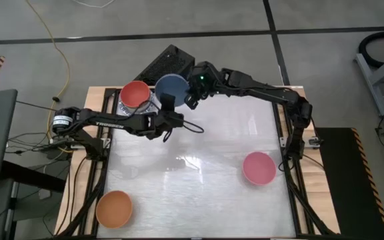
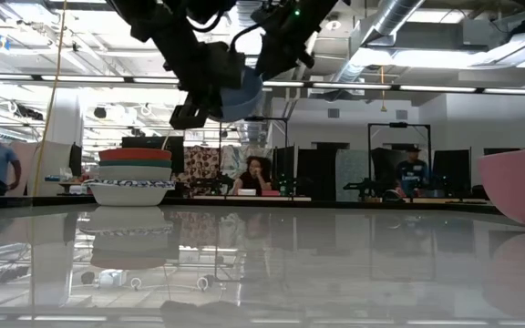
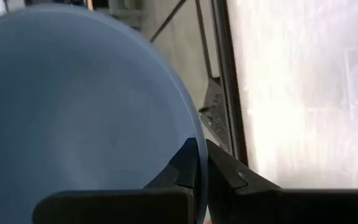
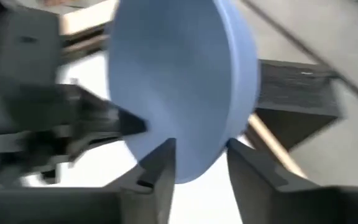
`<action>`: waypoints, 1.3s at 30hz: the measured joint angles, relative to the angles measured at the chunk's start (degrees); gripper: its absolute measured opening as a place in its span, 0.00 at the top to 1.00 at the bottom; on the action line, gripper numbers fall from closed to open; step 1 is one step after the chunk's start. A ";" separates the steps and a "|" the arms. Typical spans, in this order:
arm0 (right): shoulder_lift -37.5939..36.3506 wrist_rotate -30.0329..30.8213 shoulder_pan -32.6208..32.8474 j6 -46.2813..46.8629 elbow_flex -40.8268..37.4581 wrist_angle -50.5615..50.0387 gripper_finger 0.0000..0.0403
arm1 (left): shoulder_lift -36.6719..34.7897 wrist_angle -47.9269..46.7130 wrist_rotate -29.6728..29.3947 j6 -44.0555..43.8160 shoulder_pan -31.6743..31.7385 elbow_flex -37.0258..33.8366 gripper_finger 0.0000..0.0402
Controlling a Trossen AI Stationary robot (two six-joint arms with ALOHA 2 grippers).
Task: Nest bowls inside each other
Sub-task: Stack the blue bowl on top of the orange bowl
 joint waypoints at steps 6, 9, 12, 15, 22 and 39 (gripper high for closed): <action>-0.45 -10.74 -2.20 0.02 0.00 -0.34 0.45 | -0.32 -3.35 2.63 -5.60 -0.07 0.02 1.00; -1.83 -11.49 -2.60 -0.39 -0.04 -0.31 0.42 | -0.61 -7.10 4.30 -10.84 0.08 0.47 1.00; -4.46 -11.41 -3.56 -1.79 -0.04 -0.02 0.42 | -0.70 -14.34 7.78 -18.17 0.79 3.54 1.00; -7.57 -11.02 -4.74 -2.76 -0.04 0.15 0.44 | -0.70 -23.14 11.02 -23.76 2.33 7.72 1.00; -13.85 -10.55 -7.16 -3.05 -0.02 -1.83 0.46 | -0.72 -46.32 20.04 -39.59 8.38 23.02 1.00; -16.63 -10.18 -8.03 -3.48 0.02 -10.78 0.46 | -6.95 -57.62 39.40 -56.27 29.19 19.95 1.00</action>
